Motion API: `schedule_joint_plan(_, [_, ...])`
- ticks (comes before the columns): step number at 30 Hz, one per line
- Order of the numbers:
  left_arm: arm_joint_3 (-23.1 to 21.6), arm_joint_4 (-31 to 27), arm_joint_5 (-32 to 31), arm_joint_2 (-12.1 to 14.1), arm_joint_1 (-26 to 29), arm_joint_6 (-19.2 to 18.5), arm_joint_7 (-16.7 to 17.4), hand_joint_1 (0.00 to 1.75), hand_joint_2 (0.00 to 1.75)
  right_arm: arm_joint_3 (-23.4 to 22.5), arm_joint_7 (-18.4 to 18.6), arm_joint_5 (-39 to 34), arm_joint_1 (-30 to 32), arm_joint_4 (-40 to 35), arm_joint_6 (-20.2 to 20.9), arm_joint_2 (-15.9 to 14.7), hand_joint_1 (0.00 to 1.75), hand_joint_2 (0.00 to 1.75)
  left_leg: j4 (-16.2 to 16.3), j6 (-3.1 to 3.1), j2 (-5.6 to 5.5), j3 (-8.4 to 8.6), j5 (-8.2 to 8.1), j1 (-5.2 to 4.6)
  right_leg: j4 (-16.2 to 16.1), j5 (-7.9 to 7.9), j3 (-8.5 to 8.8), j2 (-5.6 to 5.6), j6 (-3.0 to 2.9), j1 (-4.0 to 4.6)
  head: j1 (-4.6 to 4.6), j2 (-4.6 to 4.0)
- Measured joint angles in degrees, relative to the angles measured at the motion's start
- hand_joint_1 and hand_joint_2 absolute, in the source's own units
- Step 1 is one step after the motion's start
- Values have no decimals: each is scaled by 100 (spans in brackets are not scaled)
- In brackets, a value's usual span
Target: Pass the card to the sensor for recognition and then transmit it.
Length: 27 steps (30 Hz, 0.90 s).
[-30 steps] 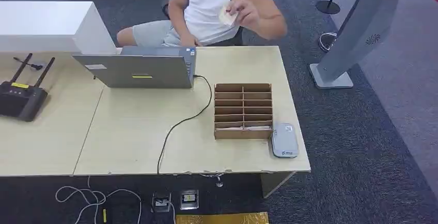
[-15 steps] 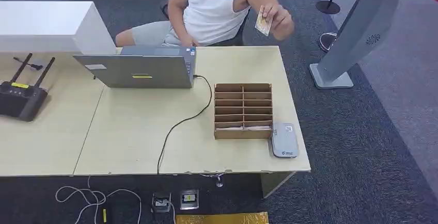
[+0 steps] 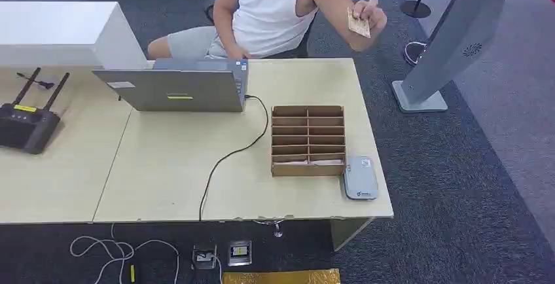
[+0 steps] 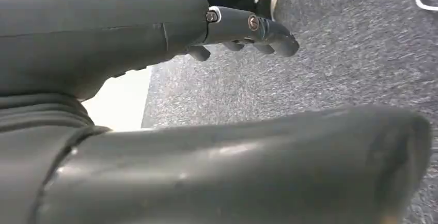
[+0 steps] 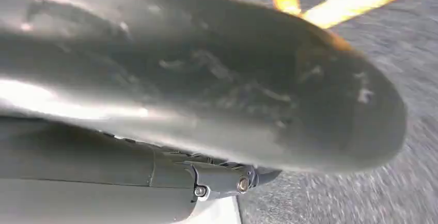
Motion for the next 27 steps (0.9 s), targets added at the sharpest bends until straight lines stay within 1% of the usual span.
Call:
schedule_joint_plan(2, [0, 0, -7, 2, -3, 0, -59, 0, 0, -143, -110, -362, -175, -2, -277, -187, 0, 0, 0, 1, 2, 2, 1, -4, 0, 5, 0, 7, 7, -5, 2, 0])
schedule_joint_plan(3, [0, 0, -9, 2, -7, 0, -92, 0, 0, -228, -188, -546, -288, -4, -419, -309, 0, 175, 0, 3, 2, 4, 2, -5, 0, 5, 1, 8, 7, -6, 4, 0])
schedule_joint_plan(6, [-2, 0, -42, 2, -9, 0, -158, 0, 0, -448, -409, -969, -600, -33, -678, -645, 0, 175, 2, 4, 2, 4, 3, -8, -1, 9, 3, 9, 13, -9, 6, 0])
schedule_joint_plan(8, [-2, 0, -57, 2, -11, 0, -208, 0, 0, -582, -602, -1236, -900, -61, -779, -954, 0, 175, 2, 8, 3, 6, 5, -22, 0, 12, 1, 10, 17, -23, -2, 0])
schedule_joint_plan(11, [-2, 0, -72, 9, -12, 0, -258, 0, 0, -715, -1019, -1604, -1357, -123, -842, -1384, 0, 175, 2, 17, 2, 3, 11, -23, 0, 14, 2, 8, 20, -24, 6, 0])
schedule_joint_plan(15, [-2, 0, -72, 4, -13, 2, -278, 0, 0, -715, -1741, -1981, -2099, -232, -866, -1821, 0, 175, 2, 19, 3, -2, 12, -27, 3, 20, -1, 9, 27, -29, -2, 0])
schedule_joint_plan(18, [-2, 0, -76, 4, -16, 20, -324, 0, 0, -530, -2539, -2413, -2902, -402, -646, -2046, 0, 175, 2, 23, 2, -20, 17, -29, 11, 24, -1, 8, 30, -30, 2, 0])
schedule_joint_plan(19, [-2, 0, -88, 4, -18, 22, -346, 0, 0, -395, -2700, -2638, -3195, -499, -555, -2066, 0, 175, 2, 22, 2, -16, 19, -29, 12, 25, -3, 8, 28, -29, 0, 0])
schedule_joint_plan(20, [-2, 0, -103, 4, -31, 20, -385, 0, 0, -150, -2639, -3072, -3441, -688, -479, -2064, 0, 175, 3, 23, 2, -2, 21, -27, 12, 25, -4, 7, 28, -28, 0, 0])
schedule_joint_plan(21, [-2, 0, -109, 13, -47, 15, -418, 0, 0, 145, -2454, -3502, -3592, -880, -477, -2064, 0, 175, 4, 36, -7, -1, 30, -27, 11, 25, 1, -11, 28, -27, 2, 0])
schedule_joint_plan(22, [-4, 0, -122, 18, -58, 9, -455, 0, 0, 547, -2154, -4187, -3676, -1246, -541, -2068, 0, 175, 5, 40, -35, -10, 34, -27, 10, 24, 4, -47, 29, -27, 6, 0])
schedule_joint_plan(23, [-4, 0, -127, 26, -57, 0, -473, 0, 0, 860, -1914, -4569, -3694, -1494, -646, -2068, 0, 175, 5, 35, -54, -20, 41, -27, 11, 24, 2, -63, 29, -27, 4, 0])
schedule_joint_plan(24, [-7, 0, -136, 42, -53, -7, -499, 0, 0, 1286, -1750, -4966, -3697, -1824, -788, -2068, 0, 175, 4, 33, -63, -29, 45, -29, 12, 23, -4, -71, 29, -29, 2, 0])
schedule_joint_plan(25, [-7, 0, -149, 53, -49, -15, -512, 0, 0, 1610, -1707, -5182, -3714, -2049, -884, -2068, 0, 175, 4, 33, -62, -37, 45, -29, 16, 24, -10, -67, 29, -28, 2, 0])
schedule_joint_plan(27, [-7, 0, -175, 76, -44, -20, -540, 0, 0, 2311, -1753, -5371, -3740, -2506, -1015, -2066, 0, 175, 3, 31, -42, -39, 44, -29, 21, 25, -18, -43, 28, -29, 0, 0])
